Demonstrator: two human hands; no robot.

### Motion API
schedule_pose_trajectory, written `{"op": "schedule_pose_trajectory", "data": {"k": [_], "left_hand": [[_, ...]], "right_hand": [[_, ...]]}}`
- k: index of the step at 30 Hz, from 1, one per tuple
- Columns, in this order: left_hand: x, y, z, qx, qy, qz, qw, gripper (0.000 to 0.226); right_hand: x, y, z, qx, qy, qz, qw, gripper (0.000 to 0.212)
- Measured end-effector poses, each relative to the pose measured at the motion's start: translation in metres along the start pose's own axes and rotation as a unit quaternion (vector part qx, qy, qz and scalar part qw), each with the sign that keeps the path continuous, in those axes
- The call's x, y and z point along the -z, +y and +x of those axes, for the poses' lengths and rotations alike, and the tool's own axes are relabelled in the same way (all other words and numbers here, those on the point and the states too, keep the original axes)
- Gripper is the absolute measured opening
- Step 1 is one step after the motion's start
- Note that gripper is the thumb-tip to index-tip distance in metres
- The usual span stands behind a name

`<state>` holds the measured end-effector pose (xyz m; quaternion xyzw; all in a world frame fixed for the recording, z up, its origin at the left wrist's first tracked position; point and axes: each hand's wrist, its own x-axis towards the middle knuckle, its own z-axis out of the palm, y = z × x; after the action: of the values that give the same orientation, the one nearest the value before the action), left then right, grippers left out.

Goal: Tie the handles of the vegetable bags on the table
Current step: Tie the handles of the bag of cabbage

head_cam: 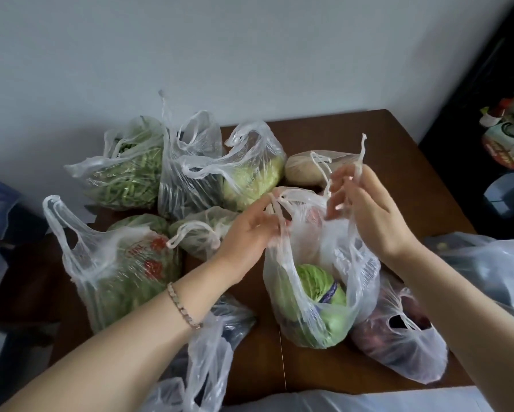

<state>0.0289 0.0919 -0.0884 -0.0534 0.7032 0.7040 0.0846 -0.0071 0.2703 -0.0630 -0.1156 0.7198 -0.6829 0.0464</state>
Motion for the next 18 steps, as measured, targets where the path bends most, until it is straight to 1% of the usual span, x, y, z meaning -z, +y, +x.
{"op": "schedule_pose_trajectory", "data": {"k": [2, 4, 6, 8, 10, 12, 14, 16, 18], "left_hand": [[0.005, 0.000, -0.005, -0.034, 0.016, 0.044, 0.998, 0.041], [0.007, 0.004, -0.011, -0.034, 0.004, 0.051, 0.998, 0.039], [0.009, 0.011, -0.014, -0.005, -0.006, 0.011, 1.000, 0.038], [0.013, 0.016, -0.012, 0.029, -0.013, -0.044, 0.999, 0.032], [0.018, 0.018, -0.009, 0.050, -0.032, -0.073, 0.996, 0.027], [0.019, 0.015, -0.010, 0.061, -0.046, -0.095, 0.993, 0.029], [0.018, 0.011, -0.013, 0.064, -0.051, -0.111, 0.990, 0.031], [0.016, 0.006, -0.015, 0.043, -0.037, -0.069, 0.996, 0.031], [0.014, 0.002, -0.015, 0.021, -0.025, -0.027, 0.999, 0.029]], "right_hand": [[-0.001, -0.002, -0.003, -0.001, -0.022, -0.027, 0.999, 0.020], [-0.004, -0.007, -0.006, -0.004, -0.047, -0.032, 0.998, 0.023], [-0.008, -0.013, -0.006, -0.015, -0.076, -0.032, 0.996, 0.026], [-0.013, -0.017, -0.003, -0.026, -0.093, -0.061, 0.993, 0.028], [-0.018, -0.013, 0.003, -0.047, -0.098, -0.115, 0.987, 0.037], [-0.022, -0.006, 0.006, -0.085, -0.100, -0.130, 0.983, 0.045], [-0.025, 0.001, 0.006, -0.124, -0.100, -0.129, 0.979, 0.040], [-0.027, 0.008, 0.004, -0.152, -0.095, -0.124, 0.976, 0.036], [-0.027, 0.015, 0.002, -0.181, -0.090, -0.095, 0.975, 0.035]]}}
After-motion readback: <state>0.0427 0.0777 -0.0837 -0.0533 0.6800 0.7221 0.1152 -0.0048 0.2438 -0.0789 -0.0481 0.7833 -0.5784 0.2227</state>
